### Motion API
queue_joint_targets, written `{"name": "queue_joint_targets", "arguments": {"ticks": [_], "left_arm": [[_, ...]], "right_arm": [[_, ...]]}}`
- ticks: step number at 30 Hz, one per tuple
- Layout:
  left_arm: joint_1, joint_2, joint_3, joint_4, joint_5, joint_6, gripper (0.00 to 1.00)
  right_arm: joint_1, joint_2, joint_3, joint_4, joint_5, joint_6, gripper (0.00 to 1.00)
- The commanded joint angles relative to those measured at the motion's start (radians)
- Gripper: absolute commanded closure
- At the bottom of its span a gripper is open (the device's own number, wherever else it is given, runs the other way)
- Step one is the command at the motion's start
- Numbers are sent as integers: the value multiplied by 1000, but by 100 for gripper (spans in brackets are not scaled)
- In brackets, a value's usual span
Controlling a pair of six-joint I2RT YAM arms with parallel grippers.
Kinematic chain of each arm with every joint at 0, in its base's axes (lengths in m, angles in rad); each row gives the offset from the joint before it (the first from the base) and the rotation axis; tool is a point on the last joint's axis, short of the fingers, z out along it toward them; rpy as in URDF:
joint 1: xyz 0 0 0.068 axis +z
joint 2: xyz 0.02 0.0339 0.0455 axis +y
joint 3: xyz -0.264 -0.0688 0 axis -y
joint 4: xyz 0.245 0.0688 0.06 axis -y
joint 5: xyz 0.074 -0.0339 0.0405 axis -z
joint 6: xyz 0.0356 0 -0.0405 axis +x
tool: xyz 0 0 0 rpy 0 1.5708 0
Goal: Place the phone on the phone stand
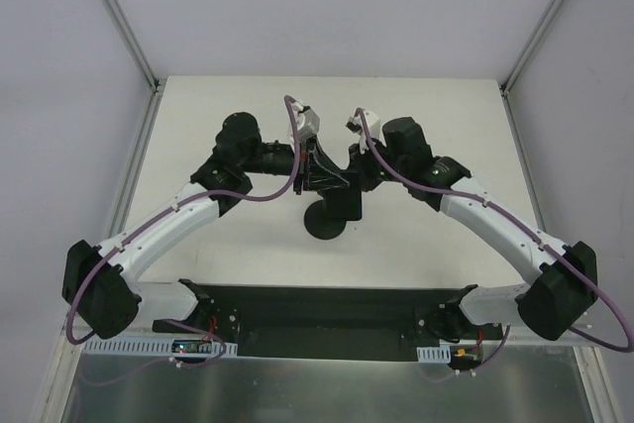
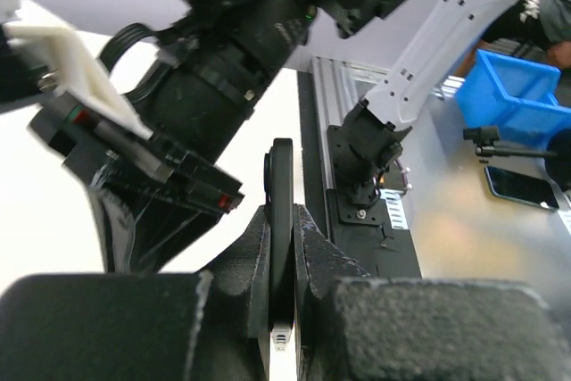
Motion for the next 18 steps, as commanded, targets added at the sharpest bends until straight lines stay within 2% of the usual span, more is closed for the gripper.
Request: {"name": "queue_joint_targets", "arguments": {"ticks": [1, 5, 8, 18], "left_arm": [[-6, 70, 63, 259, 206, 48, 100], [-6, 114, 74, 264, 227, 94, 100], [6, 166, 126, 226, 293, 102, 100], [63, 268, 169, 206, 342, 58, 100]], "right_arm": [[-64, 31, 64, 110, -308, -88, 100], [-107, 31, 54, 136, -449, -134, 100], [-117, 39, 28, 171, -513, -157, 100], [-129, 70, 14, 194, -552, -157, 99]]}}
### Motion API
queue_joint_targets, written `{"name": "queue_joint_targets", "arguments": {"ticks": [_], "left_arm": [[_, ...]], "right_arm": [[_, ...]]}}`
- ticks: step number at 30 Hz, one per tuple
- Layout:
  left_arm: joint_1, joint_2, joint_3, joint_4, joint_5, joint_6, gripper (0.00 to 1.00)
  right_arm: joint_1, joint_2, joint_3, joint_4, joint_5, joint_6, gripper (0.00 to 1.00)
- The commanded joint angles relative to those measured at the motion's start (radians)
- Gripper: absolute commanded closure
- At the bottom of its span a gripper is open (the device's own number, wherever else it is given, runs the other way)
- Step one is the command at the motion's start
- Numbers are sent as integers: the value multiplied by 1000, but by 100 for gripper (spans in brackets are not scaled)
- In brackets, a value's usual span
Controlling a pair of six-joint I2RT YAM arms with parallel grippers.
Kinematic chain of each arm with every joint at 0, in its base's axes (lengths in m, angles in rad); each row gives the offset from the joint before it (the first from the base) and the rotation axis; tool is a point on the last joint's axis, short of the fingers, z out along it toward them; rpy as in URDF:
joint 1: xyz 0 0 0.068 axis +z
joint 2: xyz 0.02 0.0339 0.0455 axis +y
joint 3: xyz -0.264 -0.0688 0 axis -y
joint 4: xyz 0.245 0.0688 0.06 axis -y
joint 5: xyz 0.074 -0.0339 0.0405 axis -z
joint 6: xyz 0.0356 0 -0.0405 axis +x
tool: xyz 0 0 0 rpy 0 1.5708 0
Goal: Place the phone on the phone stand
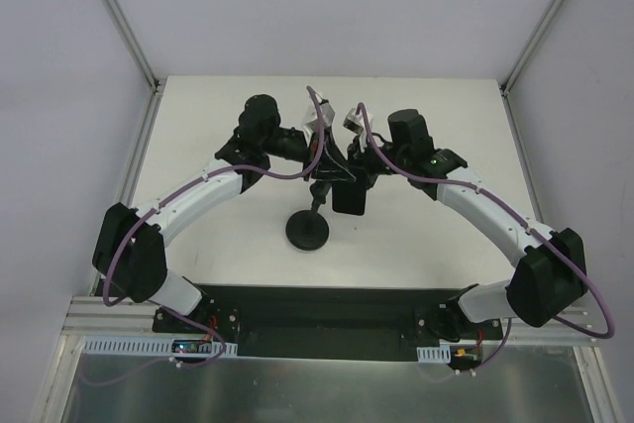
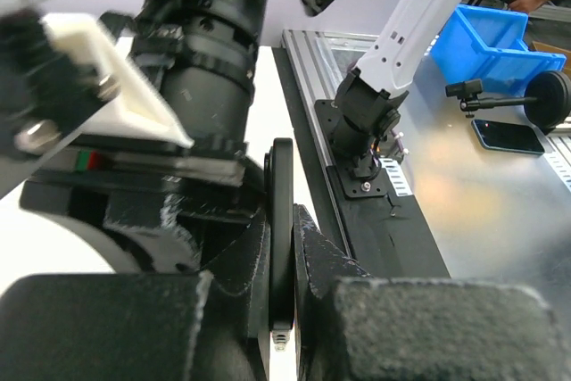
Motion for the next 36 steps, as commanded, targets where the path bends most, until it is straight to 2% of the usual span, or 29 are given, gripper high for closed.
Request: {"name": "queue_joint_targets", "arguments": {"ticks": [1, 9, 13, 20, 27, 36], "left_arm": [[31, 0, 42, 67, 66, 3, 100], [78, -46, 18, -31, 31, 40, 100], [79, -86, 9, -170, -110, 91, 100], [78, -193, -76, -270, -264, 132, 100], [64, -204, -47, -408, -382, 167, 100], [53, -210, -47, -421, -364, 172, 100]], "right_arm": [[-10, -24, 7, 98, -84, -11, 100], [-14, -52, 0, 92, -32, 1, 100], [-14, -67, -8, 111, 21, 38, 100], [-13, -93, -25, 169, 83, 119, 100], [44, -121, -39, 209, 191, 188, 100], [73, -94, -25, 209, 199, 199, 99]]}}
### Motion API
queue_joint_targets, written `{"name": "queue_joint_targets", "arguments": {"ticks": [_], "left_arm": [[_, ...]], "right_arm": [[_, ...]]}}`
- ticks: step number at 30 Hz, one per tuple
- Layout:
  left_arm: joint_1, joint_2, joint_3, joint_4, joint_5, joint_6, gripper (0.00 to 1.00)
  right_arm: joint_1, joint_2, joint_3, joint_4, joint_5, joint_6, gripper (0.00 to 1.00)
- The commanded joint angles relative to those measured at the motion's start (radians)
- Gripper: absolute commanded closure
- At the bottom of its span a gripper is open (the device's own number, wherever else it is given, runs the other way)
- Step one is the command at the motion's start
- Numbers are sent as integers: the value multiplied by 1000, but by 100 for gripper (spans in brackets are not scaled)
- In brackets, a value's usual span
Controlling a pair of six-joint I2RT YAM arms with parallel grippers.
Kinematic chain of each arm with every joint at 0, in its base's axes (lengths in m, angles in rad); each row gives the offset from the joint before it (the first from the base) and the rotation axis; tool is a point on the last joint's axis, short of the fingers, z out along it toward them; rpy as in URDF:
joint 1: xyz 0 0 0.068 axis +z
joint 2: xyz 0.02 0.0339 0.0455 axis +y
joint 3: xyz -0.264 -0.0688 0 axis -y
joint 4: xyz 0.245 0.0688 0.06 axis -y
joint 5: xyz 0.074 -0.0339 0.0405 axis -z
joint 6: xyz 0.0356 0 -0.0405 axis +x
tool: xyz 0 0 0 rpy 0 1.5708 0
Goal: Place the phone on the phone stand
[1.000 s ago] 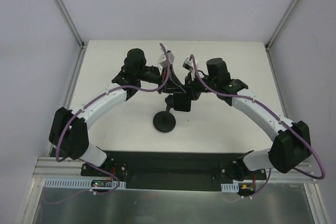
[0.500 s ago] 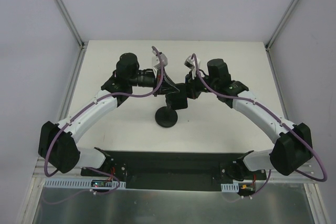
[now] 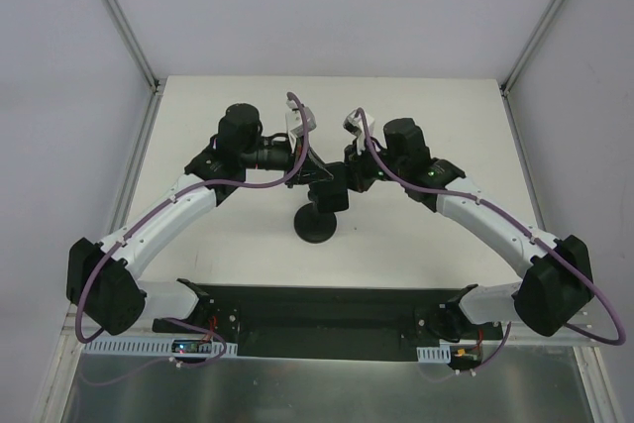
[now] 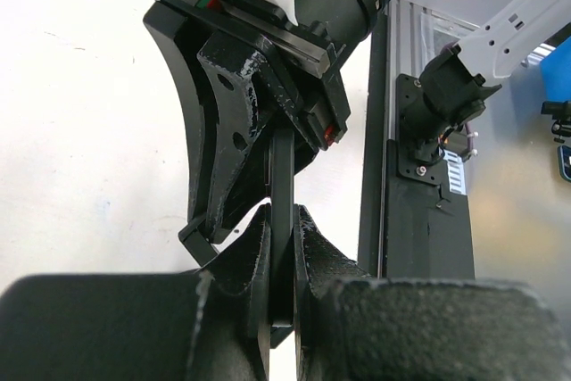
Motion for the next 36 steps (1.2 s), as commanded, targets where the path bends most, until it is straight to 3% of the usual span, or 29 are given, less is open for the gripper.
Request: {"name": "queue_joint_targets", "arguments": {"ticks": [1, 4, 7, 8, 10, 11, 12, 15, 19, 20, 28, 36], "left_arm": [[-3, -20, 16, -27, -53, 18, 100], [-3, -33, 7, -40, -91, 23, 100], [-14, -52, 25, -96, -279, 26, 100], [-31, -55, 36, -159, -485, 26, 100], [-77, -62, 45, -202, -675, 22, 100], [-89, -74, 38, -204, -749, 0, 100], [-99, -85, 27, -204, -897, -58, 100], [-152, -109, -23, -187, -1127, -126, 100], [-235, -94, -33, -146, -1315, -104, 100], [-255, -76, -28, -140, -1338, -92, 100], [-255, -49, -33, -100, -1331, -117, 100], [-255, -43, -31, -106, -1346, -167, 100]], "right_arm": [[2, -44, 39, 121, -6, 59, 99], [-4, -51, 35, 121, -17, 62, 99], [-6, -69, 30, 113, 35, 68, 100], [-4, -75, 32, 102, 105, 77, 99], [15, -97, 33, 70, 209, 95, 100], [26, -106, 30, 62, 346, 117, 100], [54, -121, 18, 64, 412, 176, 99], [154, -143, -20, 98, 659, 271, 100], [291, -143, -16, 63, 915, 360, 100], [313, -146, -16, 49, 1003, 371, 100], [483, -153, 28, -33, 1219, 370, 100], [696, -26, 177, -96, 1486, 391, 99]]}}
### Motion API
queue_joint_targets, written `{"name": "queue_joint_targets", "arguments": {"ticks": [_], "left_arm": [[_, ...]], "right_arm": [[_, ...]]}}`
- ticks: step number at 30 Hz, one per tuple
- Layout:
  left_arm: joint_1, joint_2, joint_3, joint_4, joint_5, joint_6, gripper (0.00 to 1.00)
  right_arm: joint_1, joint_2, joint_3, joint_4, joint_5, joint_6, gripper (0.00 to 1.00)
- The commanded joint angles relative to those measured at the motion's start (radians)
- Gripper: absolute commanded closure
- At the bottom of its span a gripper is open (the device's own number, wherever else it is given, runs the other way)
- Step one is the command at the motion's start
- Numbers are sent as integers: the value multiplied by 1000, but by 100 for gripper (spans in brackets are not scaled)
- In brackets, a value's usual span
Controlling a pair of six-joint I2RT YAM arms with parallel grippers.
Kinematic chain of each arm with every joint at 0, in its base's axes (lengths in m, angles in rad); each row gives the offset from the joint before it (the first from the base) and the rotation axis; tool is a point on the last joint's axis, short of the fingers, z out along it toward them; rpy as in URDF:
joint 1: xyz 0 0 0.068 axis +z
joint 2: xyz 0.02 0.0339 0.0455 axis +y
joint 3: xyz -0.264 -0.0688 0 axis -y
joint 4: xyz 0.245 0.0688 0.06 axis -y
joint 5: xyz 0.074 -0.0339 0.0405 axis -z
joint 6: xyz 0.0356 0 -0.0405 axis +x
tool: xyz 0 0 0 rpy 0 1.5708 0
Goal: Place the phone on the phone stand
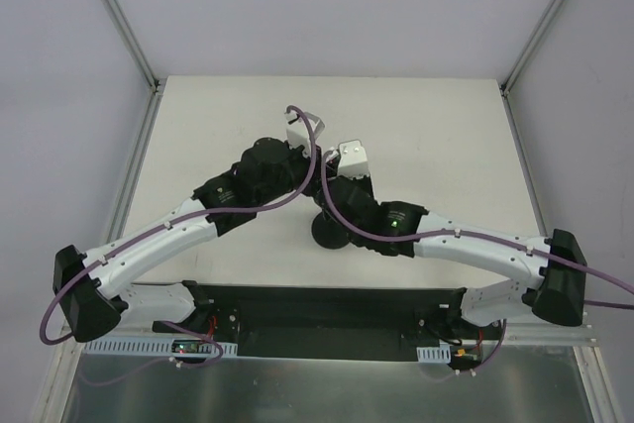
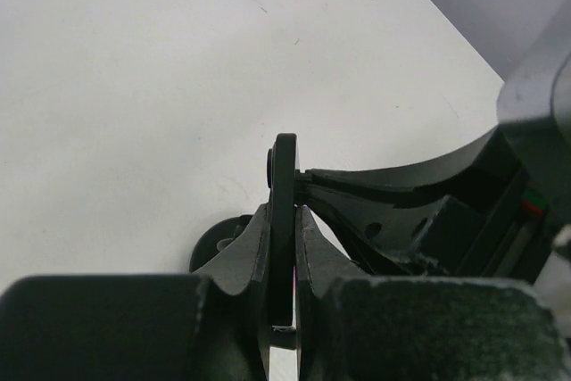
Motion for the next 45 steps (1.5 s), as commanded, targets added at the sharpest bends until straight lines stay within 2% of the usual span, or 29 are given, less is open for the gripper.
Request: {"name": "queue_joint_targets", "arguments": {"ticks": [1, 8, 12, 15, 17, 19, 20, 21, 24, 25, 26, 27, 28, 31, 34, 37, 39, 40, 42, 43, 45], "left_arm": [[67, 49, -16, 21, -337, 43, 100], [68, 58, -49, 31, -299, -38, 100], [70, 64, -57, 48, -285, -35, 100], [79, 33, -77, 50, -264, -21, 100], [96, 4, -91, 54, -209, -16, 100], [125, -28, -117, 63, -170, -12, 100], [134, -39, -126, 98, -105, 12, 100], [155, -48, -149, 115, -74, 34, 100], [183, -68, -148, 122, 33, 108, 100], [221, -63, -140, 113, 84, 120, 100], [240, -59, -129, 99, 130, 134, 100], [261, -57, -119, 82, 214, 132, 100], [316, -60, -120, 83, 279, 134, 100], [396, -66, -123, 83, 556, 172, 100], [412, -68, -108, 30, 726, 282, 100], [429, -53, -82, -8, 813, 371, 100], [438, -42, -68, -13, 839, 366, 100], [442, -36, -59, -21, 835, 326, 94], [471, -20, -28, -25, 831, 271, 72], [481, -16, -22, -25, 821, 214, 51], [501, -20, -6, -24, 839, 172, 38]], "right_arm": [[157, 5, 170, 46, 155, 79, 100], [205, 103, 186, 74, 317, 105, 100], [213, 102, 187, 85, 278, 76, 76], [211, 22, 138, 106, 260, 29, 65], [178, -71, 71, 131, 217, -17, 62], [123, -142, -7, 253, 78, -97, 57], [100, -209, -90, 296, 38, -161, 53], [72, -240, -133, 328, -6, -177, 45], [-81, -323, -237, 365, -229, -185, 40], [-168, -343, -256, 373, -381, -189, 39], [-213, -346, -276, 379, -468, -199, 37], [-255, -348, -296, 384, -551, -217, 32], [-326, -335, -303, 387, -714, -229, 30], [-399, -302, -322, 394, -899, -278, 23], [-434, -265, -336, 445, -1143, -312, 19], [-435, -230, -328, 477, -1193, -300, 14], [-432, -222, -324, 502, -1200, -291, 6], [-430, -225, -316, 506, -1194, -280, 4], [-415, -228, -301, 507, -1117, -277, 0], [-387, -228, -288, 485, -1078, -278, 3], [-344, -213, -248, 461, -979, -275, 3]]}}
